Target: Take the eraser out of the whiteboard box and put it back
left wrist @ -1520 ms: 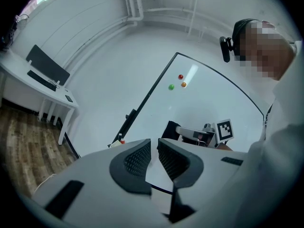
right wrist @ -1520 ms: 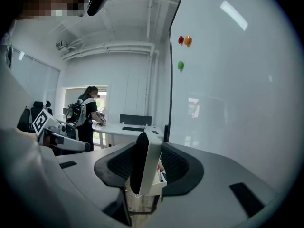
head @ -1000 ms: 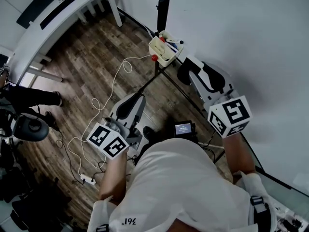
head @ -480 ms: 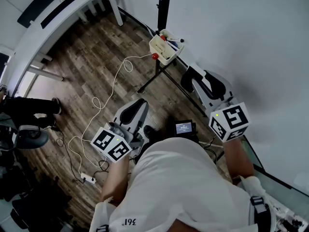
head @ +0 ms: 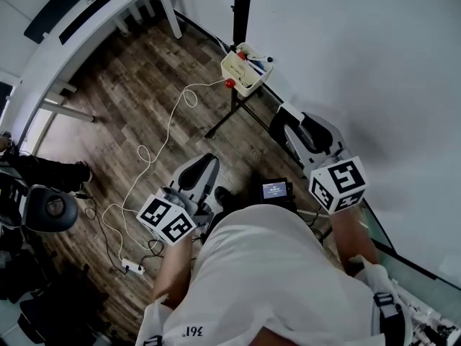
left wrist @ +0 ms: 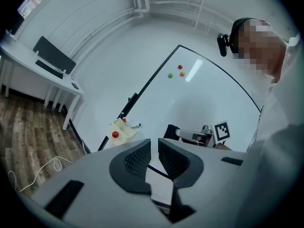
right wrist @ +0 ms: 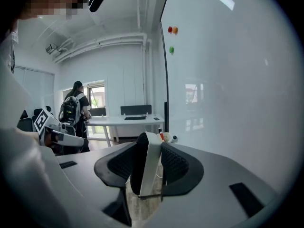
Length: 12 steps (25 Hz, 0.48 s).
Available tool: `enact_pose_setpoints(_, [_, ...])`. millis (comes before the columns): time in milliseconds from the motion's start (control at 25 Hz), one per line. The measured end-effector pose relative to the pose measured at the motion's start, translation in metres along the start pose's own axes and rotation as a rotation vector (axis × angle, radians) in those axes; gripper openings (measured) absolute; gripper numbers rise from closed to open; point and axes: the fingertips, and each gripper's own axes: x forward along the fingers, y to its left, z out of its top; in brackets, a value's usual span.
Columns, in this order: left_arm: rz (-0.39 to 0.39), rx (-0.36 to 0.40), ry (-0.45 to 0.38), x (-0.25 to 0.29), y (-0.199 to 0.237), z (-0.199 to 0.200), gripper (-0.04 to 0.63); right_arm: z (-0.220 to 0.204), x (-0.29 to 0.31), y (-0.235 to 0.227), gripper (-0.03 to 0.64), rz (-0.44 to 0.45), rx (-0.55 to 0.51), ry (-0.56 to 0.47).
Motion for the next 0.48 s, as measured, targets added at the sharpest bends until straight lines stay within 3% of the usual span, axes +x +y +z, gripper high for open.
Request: enact_pose_setpoints(480, [0.001,-0.008,0.007,-0.0014,0.0037,-0.0030,0.051,-0.0055,0.0045,-0.0009,0.173,-0.001,0.010,0.014])
